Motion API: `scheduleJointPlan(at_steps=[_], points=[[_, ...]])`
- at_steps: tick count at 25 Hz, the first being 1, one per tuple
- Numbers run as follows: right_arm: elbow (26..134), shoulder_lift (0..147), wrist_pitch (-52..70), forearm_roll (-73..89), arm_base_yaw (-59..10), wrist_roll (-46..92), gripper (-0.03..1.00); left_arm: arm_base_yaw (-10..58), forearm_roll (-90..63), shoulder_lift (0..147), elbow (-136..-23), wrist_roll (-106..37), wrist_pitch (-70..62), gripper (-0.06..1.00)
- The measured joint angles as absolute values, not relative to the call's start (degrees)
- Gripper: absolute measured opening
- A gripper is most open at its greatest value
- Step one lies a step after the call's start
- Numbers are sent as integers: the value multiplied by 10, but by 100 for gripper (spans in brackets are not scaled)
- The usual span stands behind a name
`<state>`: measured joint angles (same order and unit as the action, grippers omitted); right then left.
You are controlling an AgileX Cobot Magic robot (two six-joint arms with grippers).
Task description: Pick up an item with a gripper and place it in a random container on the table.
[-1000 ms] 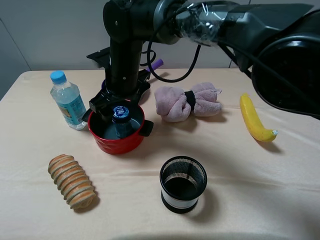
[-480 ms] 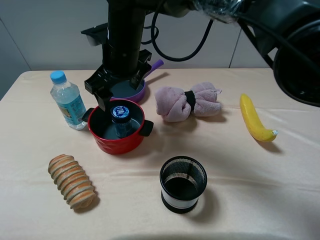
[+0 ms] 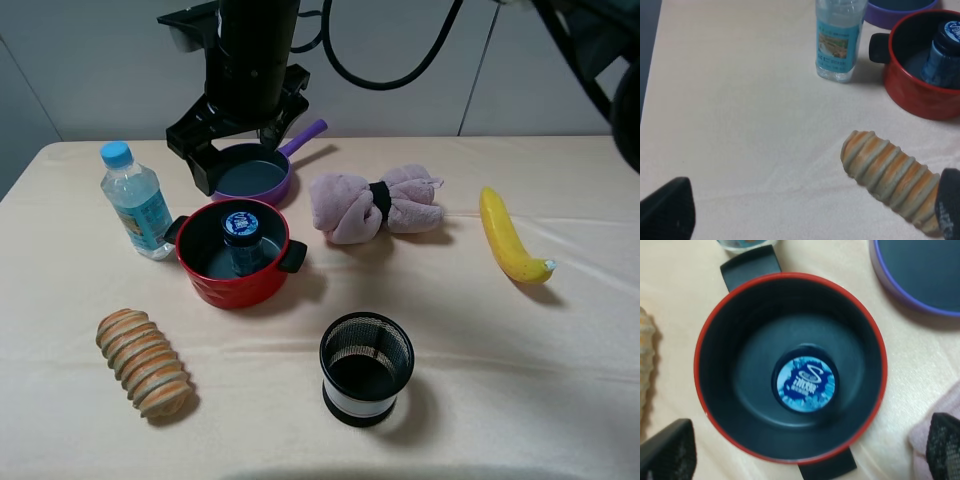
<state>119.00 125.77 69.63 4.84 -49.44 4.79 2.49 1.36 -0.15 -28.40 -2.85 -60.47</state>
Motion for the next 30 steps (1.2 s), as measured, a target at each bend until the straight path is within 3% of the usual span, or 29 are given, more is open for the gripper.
scheduleJointPlan(at_steps=[30], points=[[797, 904, 696, 11, -494, 22, 69, 25, 14, -1, -284, -28, -605, 97]])
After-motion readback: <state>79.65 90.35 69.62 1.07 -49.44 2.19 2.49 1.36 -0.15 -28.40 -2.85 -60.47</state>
